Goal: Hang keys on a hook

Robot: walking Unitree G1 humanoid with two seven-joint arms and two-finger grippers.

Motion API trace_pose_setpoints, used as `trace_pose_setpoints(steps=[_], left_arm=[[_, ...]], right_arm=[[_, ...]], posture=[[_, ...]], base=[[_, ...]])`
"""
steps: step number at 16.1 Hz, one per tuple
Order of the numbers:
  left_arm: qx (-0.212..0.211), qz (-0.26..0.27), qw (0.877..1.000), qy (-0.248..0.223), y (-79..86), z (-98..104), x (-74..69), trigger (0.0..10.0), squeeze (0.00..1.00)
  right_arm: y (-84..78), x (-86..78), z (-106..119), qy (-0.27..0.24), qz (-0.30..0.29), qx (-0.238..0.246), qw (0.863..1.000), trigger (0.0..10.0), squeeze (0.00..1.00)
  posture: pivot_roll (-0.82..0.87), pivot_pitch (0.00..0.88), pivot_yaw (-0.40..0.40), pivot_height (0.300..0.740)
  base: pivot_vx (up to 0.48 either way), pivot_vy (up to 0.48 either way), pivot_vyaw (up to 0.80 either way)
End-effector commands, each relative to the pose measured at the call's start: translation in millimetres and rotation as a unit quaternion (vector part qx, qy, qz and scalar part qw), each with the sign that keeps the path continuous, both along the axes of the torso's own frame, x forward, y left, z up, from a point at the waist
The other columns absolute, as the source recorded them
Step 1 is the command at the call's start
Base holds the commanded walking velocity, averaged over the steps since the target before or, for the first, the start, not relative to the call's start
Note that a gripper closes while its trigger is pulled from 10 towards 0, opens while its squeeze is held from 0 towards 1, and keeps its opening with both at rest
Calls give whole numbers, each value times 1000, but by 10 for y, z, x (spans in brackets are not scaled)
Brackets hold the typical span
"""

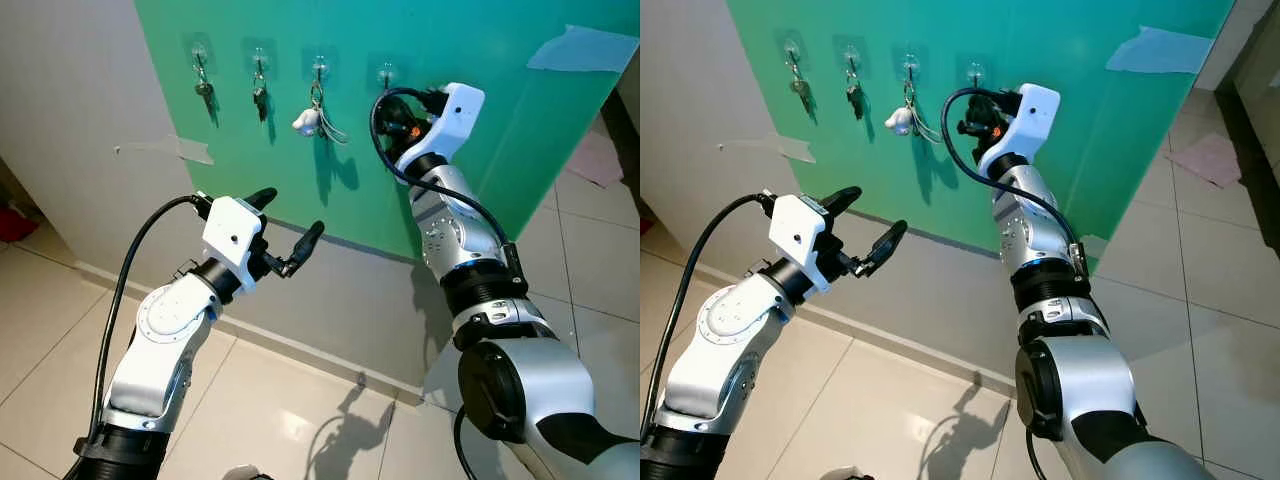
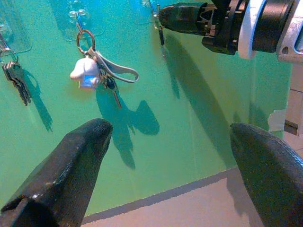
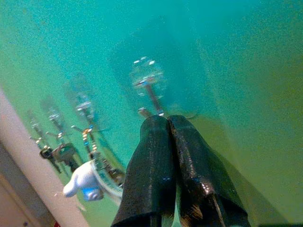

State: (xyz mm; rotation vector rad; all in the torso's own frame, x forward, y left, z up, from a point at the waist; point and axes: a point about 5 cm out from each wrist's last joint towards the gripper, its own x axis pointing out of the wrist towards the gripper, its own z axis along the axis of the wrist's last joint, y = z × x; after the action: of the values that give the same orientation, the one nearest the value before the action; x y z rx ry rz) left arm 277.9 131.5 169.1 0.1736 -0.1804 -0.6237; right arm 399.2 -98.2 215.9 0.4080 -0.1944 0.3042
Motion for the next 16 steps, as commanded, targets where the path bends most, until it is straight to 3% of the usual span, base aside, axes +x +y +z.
trace_pose_setpoints(steps=[1, 16], left_arm=[[1, 0, 1000, -1, 18, 13, 12, 10000, 0], [-12, 8, 1000, -16, 41, 78, 53, 10000, 0]], right_arm=[[-25, 27, 48, 3, -8, 6, 1000, 10000, 0], [15, 8, 40, -4, 14, 14, 1000, 10000, 0]], posture=[[44, 0, 17, 740], [45, 0, 15, 740]], base=[[0, 0, 0], [0, 0, 0]])
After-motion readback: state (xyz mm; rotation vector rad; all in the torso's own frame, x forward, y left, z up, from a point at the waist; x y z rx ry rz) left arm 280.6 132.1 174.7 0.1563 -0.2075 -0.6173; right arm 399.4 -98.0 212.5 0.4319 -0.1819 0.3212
